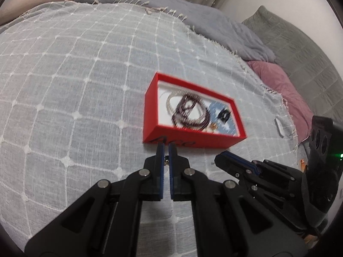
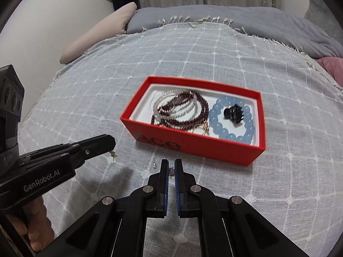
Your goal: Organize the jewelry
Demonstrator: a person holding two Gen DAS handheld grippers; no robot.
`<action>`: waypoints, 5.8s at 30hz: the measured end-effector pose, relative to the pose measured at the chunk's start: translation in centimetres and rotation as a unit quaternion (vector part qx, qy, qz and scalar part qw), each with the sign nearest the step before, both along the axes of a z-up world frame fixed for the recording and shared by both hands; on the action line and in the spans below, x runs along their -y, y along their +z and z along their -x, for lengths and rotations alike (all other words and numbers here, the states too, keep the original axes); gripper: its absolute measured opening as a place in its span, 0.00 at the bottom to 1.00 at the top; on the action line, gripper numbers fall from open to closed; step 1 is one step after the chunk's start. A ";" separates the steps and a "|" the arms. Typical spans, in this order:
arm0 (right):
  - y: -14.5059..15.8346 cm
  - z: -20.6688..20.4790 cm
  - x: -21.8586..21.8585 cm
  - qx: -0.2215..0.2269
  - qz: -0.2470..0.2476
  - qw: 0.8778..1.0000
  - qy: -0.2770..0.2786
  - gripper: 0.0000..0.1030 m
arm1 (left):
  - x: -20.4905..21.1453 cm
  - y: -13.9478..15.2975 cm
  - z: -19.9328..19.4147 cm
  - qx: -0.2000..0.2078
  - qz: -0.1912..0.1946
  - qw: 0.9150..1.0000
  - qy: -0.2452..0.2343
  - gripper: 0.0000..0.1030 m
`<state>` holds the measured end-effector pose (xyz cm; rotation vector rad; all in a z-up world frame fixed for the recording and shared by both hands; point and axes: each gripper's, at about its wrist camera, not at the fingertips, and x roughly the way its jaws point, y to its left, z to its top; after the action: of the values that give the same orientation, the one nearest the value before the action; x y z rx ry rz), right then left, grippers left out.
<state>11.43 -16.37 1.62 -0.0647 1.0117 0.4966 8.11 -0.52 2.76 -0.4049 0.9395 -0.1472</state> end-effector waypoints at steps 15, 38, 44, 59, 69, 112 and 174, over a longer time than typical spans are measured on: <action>2.6 -4.7 2.5 0.019 -0.048 0.998 -0.028 0.06 | 1.4 0.8 -6.1 0.032 0.007 0.999 -0.016 0.04; 4.4 -1.8 4.6 0.067 -0.082 0.994 -0.038 0.87 | -0.1 2.2 -0.9 0.046 -0.012 0.999 0.005 0.53; 4.4 2.0 4.7 0.099 -0.038 0.994 -0.017 0.88 | -0.8 0.7 0.3 0.014 0.008 1.000 0.011 0.62; 0.5 3.7 5.4 0.045 0.010 0.999 -0.025 0.32 | 0.1 -2.5 0.4 -0.029 -0.005 1.000 -0.002 0.64; -2.5 3.6 3.8 0.041 0.023 0.999 -0.002 0.01 | 2.2 -4.2 -0.8 -0.039 -0.013 0.999 -0.024 0.53; -5.1 2.6 1.6 0.035 0.035 0.999 0.020 0.12 | 0.5 -1.4 0.2 0.009 -0.093 0.996 -0.005 0.01; -0.4 2.7 4.7 0.051 -0.020 0.998 -0.013 0.03 | 4.0 -4.2 -1.5 -0.033 -0.100 0.993 -0.044 0.15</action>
<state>8.70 -21.03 1.23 -0.0403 0.9014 0.4850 9.57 -4.54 -1.44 -0.1845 1.0278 -0.1190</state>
